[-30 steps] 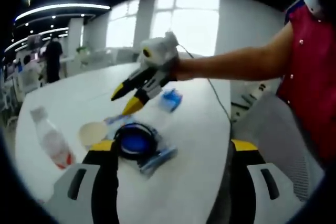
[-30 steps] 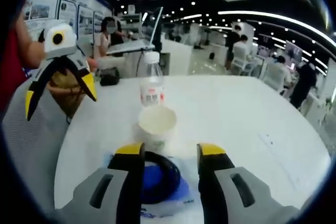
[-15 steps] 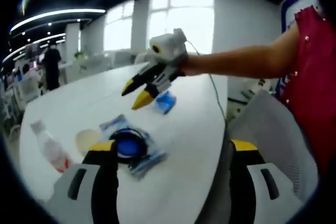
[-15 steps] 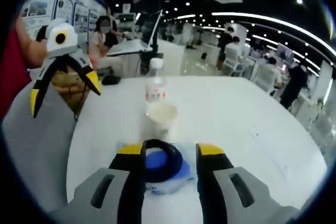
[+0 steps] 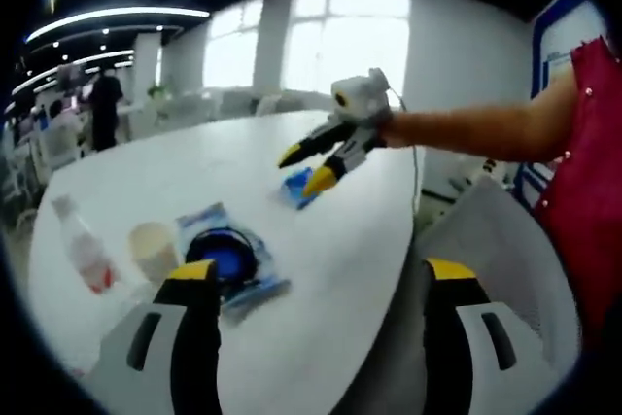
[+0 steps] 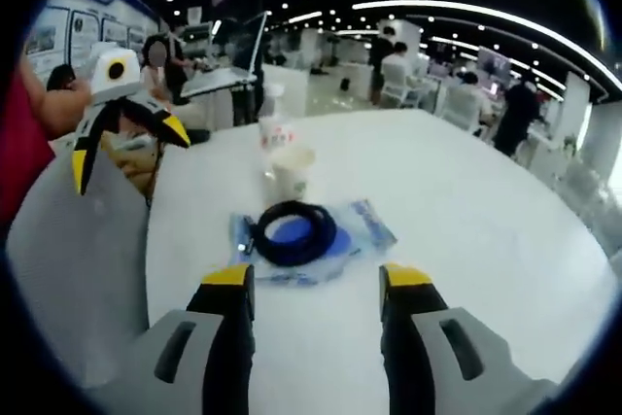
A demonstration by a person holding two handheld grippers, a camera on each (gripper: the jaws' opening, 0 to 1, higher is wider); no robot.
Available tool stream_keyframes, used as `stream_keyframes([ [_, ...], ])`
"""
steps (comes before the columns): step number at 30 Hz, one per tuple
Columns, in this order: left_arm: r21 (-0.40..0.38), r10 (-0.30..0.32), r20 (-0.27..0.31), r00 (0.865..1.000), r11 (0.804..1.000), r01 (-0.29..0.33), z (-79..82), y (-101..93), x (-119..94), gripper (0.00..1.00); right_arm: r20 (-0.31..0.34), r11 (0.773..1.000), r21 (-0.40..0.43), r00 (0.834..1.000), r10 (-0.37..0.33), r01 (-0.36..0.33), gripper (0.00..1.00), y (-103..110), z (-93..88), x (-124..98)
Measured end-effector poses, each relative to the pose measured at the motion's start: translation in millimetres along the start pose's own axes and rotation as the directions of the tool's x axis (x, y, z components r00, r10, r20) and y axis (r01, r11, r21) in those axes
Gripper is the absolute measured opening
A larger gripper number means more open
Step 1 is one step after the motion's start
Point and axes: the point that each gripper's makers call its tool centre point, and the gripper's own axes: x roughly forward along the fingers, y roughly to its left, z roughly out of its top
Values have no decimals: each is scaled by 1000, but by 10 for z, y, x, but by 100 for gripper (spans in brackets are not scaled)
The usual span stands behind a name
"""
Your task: Arrange the tabletop items into an orderly group along one side of the table until the central work area is clear of visible clutter.
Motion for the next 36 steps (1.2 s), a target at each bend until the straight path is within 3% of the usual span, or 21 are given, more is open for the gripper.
stream_keyframes([
  [11,-56,54,-2,999,997,-54,-89,-45,-79,81,-18,994,109,1000,-11,13,72,149,-207,-179],
  [21,-172,155,41,987,974,-146,-26,51,-67,81,-48,996,79,998,35,-31,72,60,-202,-176],
  [29,-249,275,2,961,931,-266,-97,127,106,79,-26,996,25,996,87,-86,71,-238,37,-13],
  [32,-293,340,0,940,899,-325,-103,184,185,80,-26,994,0,994,108,-108,71,-340,114,79],
  [36,-292,406,-36,913,870,-398,-140,237,281,80,-24,990,-22,991,135,-136,71,-464,210,216],
])
